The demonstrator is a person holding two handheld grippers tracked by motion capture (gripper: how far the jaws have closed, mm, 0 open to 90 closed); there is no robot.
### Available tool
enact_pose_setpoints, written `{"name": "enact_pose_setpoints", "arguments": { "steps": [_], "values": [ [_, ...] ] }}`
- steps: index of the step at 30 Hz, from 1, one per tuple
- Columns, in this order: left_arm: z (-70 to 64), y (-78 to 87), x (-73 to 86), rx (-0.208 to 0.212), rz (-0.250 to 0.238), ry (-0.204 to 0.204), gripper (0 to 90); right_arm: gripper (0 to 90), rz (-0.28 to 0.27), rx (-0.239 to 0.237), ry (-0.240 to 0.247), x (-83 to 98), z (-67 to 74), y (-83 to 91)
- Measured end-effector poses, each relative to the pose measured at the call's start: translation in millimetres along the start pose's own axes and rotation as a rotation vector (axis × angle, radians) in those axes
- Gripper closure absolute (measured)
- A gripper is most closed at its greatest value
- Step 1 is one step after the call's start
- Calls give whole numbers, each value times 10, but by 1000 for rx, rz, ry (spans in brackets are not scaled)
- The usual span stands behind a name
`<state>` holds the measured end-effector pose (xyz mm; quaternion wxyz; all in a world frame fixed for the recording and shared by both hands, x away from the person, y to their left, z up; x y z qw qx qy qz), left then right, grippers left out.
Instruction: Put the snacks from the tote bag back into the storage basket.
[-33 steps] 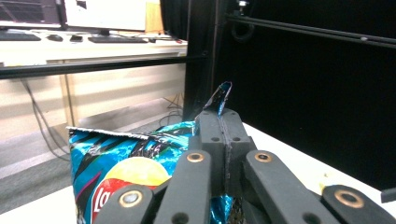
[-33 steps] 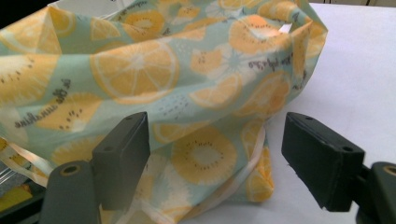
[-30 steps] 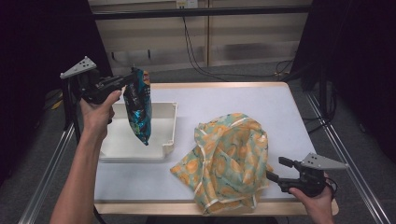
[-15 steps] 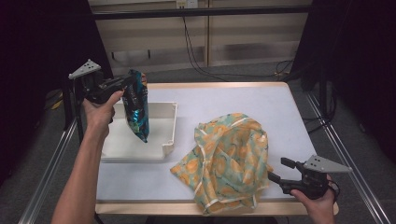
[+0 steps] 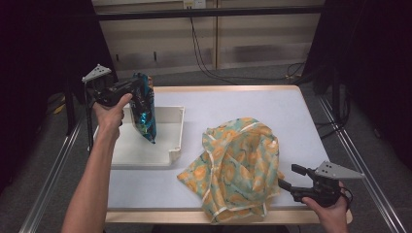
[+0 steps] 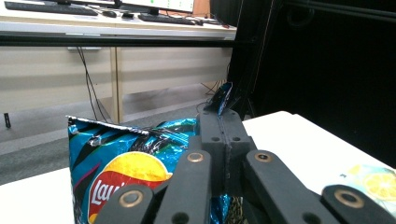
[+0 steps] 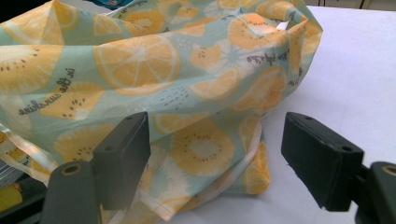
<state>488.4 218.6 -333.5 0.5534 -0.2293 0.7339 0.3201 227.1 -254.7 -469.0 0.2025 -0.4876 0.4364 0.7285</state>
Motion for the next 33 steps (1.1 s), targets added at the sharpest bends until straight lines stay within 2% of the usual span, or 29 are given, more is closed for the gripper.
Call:
{"name": "enact_pose_setpoints", "arguments": {
  "steps": [5,6,9,12,17,20,21,23,30,31,33],
  "values": [
    [3,-126,74,-10,6,-7,900,237,2,3,-4,6,-14,-4],
    [-12,-154,82,4,-4,-6,900,237,1,1,-5,8,-12,-7],
    [-50,-238,108,-1,-1,-15,900,236,1,1,-4,10,-13,-9],
    [-95,-307,130,18,-2,-21,899,234,4,1,-4,15,-13,-13],
    [-134,-412,155,14,9,-24,896,232,6,-4,-2,19,-7,-17],
    [-153,-482,176,35,4,-20,895,232,3,-4,0,19,-13,-9],
    [-153,-499,188,26,15,-27,894,232,3,-6,0,20,-14,-7],
    [-167,-540,209,41,12,-23,893,231,1,-5,-1,21,-17,-3],
    [-214,-652,270,37,31,-22,887,231,6,-8,-2,30,-8,-14],
    [-227,-689,288,49,36,-20,880,231,8,-10,1,29,1,-16],
    [-228,-724,308,49,51,-32,877,230,9,-11,3,27,4,-16]
  ]
}}
Point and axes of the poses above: each handheld gripper's, and its own axes: y roughly backward along the jaws, x roughly out of its underside, z roughly to its left, the point moved 6 cm from there along -y, roughly forward along the jaws, and after that the axes turned 3 degrees about x, right-handed, at the moved point
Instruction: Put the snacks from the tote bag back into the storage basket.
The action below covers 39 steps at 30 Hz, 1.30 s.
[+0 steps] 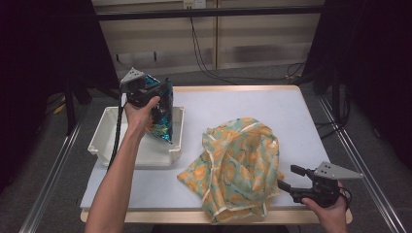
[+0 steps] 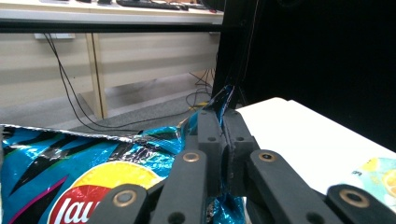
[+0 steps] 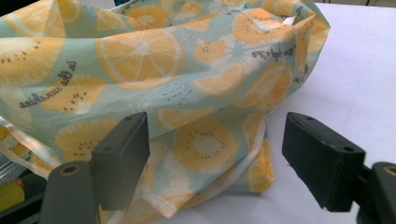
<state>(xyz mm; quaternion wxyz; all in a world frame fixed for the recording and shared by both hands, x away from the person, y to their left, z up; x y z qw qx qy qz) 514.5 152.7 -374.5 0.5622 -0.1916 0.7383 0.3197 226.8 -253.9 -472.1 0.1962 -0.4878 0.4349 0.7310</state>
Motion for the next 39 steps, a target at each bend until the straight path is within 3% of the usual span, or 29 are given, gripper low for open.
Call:
{"name": "enact_pose_setpoints", "arguments": {
  "steps": [16,23,31,33,38,39],
  "values": [
    [-47,-236,84,0,23,-10,828,229,-3,-5,3,3,1,6],
    [-68,-326,169,20,77,-23,816,228,2,-8,6,12,-5,-4],
    [-86,-390,208,33,100,-27,778,228,3,-10,6,11,6,-2],
    [-88,-393,203,40,100,-12,738,227,4,-8,2,15,3,-7],
    [-89,-394,222,57,122,-12,631,227,9,-11,8,20,13,-19],
    [-84,-394,225,44,129,-27,606,228,9,-11,8,19,14,-18]
  ]
}}
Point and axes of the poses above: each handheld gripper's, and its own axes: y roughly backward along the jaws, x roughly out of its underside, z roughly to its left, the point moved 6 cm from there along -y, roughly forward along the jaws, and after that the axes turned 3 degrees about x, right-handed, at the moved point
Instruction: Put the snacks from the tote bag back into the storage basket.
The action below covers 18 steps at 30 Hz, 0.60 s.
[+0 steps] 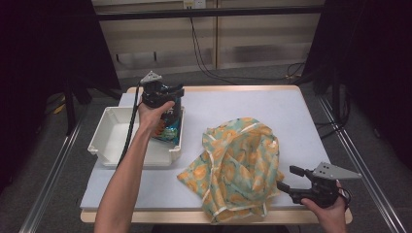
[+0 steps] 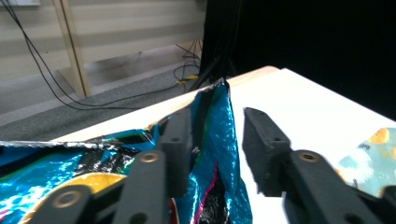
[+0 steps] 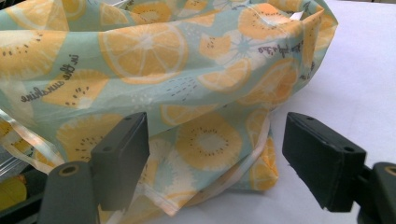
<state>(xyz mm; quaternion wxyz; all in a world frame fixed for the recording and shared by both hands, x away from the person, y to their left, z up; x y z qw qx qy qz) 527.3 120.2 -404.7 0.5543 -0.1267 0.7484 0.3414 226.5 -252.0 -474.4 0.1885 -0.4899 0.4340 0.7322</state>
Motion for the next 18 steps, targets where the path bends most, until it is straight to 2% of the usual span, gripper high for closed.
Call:
{"name": "enact_pose_setpoints", "arguments": {
  "steps": [1,3,5,6,9,14,16,18],
  "values": [
    [-2,7,2,-6,8,-3,558,227,2,2,-1,1,0,1],
    [-2,23,-16,7,-6,17,486,228,0,3,1,3,-2,-2],
    [4,46,-29,-2,-10,43,406,227,1,5,-3,5,-6,-4],
    [7,56,-29,-2,-9,42,372,227,0,4,-2,2,-12,4],
    [-12,86,-41,10,-11,46,353,228,-4,6,-6,-7,-17,7],
    [-62,221,-81,37,-29,28,395,228,-1,3,-4,1,-16,1],
    [-100,304,-90,76,-52,36,467,227,-2,6,-4,0,-17,2],
    [-117,391,-64,71,-40,23,525,227,-3,6,-4,0,-19,4]
  ]
}}
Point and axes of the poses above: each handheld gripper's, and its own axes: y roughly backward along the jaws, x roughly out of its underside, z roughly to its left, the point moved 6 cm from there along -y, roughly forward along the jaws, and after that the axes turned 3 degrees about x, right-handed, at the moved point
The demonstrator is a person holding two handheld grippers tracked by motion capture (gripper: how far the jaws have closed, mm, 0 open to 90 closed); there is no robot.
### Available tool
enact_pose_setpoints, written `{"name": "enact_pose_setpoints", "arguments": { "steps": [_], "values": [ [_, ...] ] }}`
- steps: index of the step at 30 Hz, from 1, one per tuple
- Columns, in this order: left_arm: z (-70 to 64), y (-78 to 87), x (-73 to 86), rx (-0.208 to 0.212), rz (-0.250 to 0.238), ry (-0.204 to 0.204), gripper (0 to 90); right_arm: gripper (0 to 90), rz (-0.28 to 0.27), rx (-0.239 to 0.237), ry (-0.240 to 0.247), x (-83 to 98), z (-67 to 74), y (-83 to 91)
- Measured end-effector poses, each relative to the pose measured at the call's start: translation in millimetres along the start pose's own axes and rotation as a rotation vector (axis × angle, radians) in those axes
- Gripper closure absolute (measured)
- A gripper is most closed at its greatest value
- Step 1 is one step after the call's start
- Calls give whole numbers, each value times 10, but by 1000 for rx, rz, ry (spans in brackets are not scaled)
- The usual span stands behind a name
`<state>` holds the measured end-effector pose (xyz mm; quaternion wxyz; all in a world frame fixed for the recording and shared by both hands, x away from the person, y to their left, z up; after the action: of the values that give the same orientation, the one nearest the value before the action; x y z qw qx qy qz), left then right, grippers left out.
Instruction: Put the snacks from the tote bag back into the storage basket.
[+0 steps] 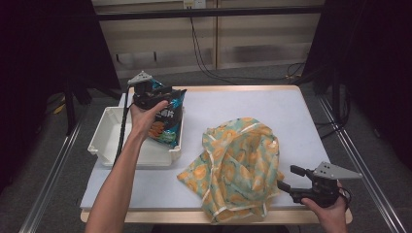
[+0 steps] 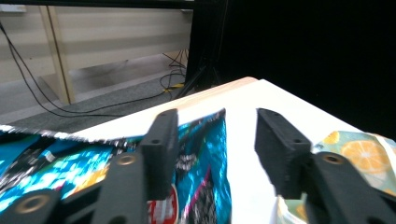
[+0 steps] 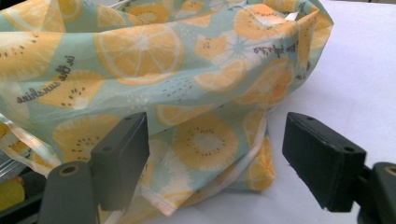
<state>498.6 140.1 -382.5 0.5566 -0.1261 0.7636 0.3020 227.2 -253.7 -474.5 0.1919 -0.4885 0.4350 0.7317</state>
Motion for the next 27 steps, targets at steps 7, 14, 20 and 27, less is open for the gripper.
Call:
{"name": "enact_pose_setpoints", "arguments": {
  "steps": [7,14,20,27],
  "values": [
    [-83,193,148,37,31,-44,667,226,1,3,2,-2,8,0],
    [-111,470,479,43,54,-25,900,226,5,-4,5,2,22,-21],
    [-152,620,768,58,98,-27,900,224,1,6,-1,-1,-5,-4],
    [-95,686,1067,66,171,-12,900,223,8,4,1,7,0,-17]
  ]
}}
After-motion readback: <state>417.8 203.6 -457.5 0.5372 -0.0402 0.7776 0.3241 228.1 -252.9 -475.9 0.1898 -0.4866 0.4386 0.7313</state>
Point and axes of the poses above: each handheld gripper's, and its own axes: y roughly backward along the jaws, x roughly out of its underside, z roughly to its left, the point moved 6 cm from there along -y, roughly forward along the jaws, and after that the axes turned 3 degrees about x, right-handed, at the moved point
